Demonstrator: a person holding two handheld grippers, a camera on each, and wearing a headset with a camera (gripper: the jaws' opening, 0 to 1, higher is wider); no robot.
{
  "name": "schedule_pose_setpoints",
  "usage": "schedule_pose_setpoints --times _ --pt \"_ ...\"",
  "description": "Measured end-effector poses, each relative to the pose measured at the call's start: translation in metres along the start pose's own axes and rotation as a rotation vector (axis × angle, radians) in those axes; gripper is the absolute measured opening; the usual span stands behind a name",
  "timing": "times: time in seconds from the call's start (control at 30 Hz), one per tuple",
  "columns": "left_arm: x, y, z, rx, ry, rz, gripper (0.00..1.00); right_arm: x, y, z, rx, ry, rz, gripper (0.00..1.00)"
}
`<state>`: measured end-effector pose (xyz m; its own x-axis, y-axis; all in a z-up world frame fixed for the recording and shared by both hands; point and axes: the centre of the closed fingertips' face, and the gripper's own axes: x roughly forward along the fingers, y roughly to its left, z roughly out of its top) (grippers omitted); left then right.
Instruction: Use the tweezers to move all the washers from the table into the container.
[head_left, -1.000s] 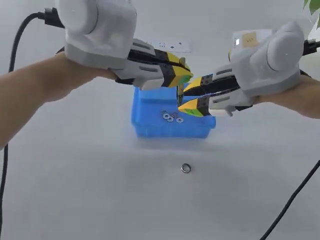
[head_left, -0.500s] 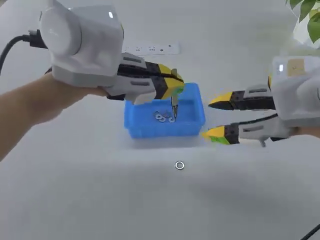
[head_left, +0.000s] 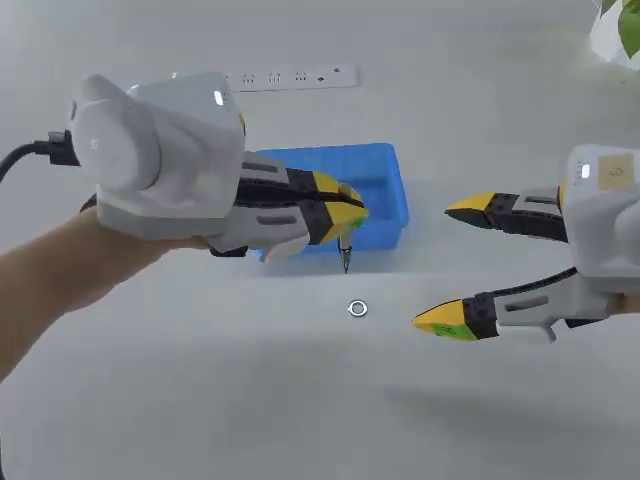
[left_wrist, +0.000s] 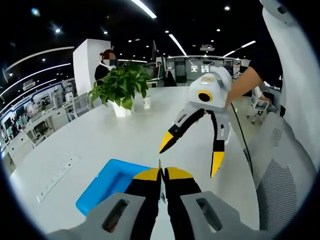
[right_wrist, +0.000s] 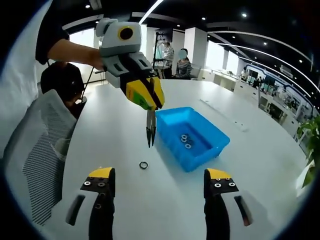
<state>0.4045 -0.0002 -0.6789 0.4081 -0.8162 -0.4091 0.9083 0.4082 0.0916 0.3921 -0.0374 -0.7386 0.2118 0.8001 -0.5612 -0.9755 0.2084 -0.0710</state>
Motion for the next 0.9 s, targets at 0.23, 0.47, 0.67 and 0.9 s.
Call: schedule_pose_setpoints --times 0.23,0.47,0.67,0.9 --pt "0.001 -0.014 -0.006 -0.031 -0.023 -0.017 0.06 0.004 0.017 -0.007 0.023 0.004 0.035 0.78" --pt "0.003 -0.022 -0.009 -0.050 -0.036 -0.038 0.06 0.007 0.029 -0.016 0.071 0.010 0.058 0.81" --pt "0.007 -0.023 -0.012 -0.056 -0.044 -0.040 0.06 0.008 0.036 -0.020 0.089 0.013 0.073 0.81" --pt "0.013 -0.026 -0.023 -0.054 -0.026 -0.045 0.06 0.007 0.041 -0.024 0.101 0.021 0.089 0.80"
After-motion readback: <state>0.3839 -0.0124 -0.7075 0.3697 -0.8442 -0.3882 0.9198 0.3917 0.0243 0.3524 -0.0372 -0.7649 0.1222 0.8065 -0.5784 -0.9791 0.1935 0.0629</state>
